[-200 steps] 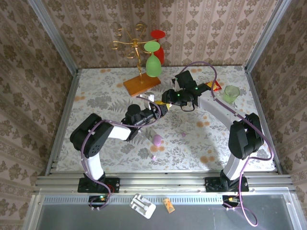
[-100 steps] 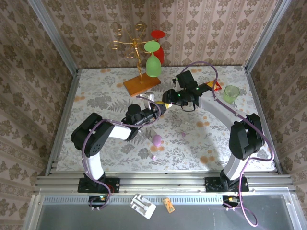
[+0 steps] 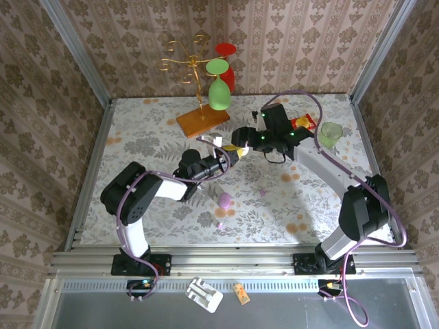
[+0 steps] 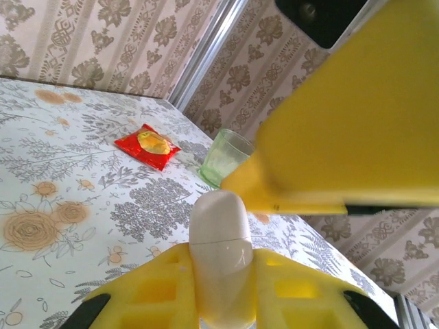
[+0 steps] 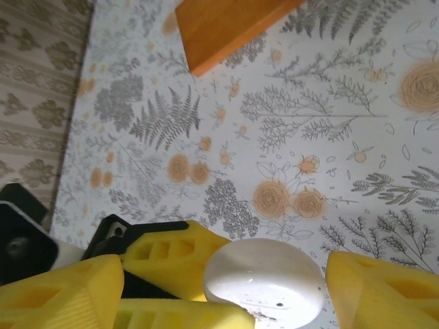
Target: Insert the wireless bluetooth earbuds into the charging case
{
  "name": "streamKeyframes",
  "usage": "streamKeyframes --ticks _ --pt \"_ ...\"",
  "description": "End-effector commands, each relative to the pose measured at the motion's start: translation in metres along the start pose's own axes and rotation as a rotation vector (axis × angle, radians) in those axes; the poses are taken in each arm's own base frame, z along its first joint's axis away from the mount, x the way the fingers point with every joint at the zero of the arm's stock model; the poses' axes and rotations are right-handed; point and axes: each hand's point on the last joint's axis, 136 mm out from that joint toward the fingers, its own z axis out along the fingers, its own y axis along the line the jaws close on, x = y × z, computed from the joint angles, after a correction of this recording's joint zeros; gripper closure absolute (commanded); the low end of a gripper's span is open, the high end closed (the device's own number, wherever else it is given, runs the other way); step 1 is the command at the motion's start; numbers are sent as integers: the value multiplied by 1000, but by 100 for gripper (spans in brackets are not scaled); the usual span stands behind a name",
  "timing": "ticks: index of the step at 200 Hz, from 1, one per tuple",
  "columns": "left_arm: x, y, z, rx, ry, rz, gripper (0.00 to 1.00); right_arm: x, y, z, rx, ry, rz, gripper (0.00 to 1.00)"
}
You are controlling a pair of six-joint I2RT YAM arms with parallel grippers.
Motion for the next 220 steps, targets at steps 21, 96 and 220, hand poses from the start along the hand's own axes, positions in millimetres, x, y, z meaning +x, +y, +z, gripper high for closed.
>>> streamKeyframes --ticks 21,96,220 --pt "-29 -39 -20 164 -23 163 90 -27 20 -54 -198 -273 -282 20" --pt "-53 -80 -44 349 -3 228 90 25 66 -99 -675 -247 -588 42" --pt "-63 -120 -51 469 -1 243 91 36 74 -85 -730 -162 -619 51"
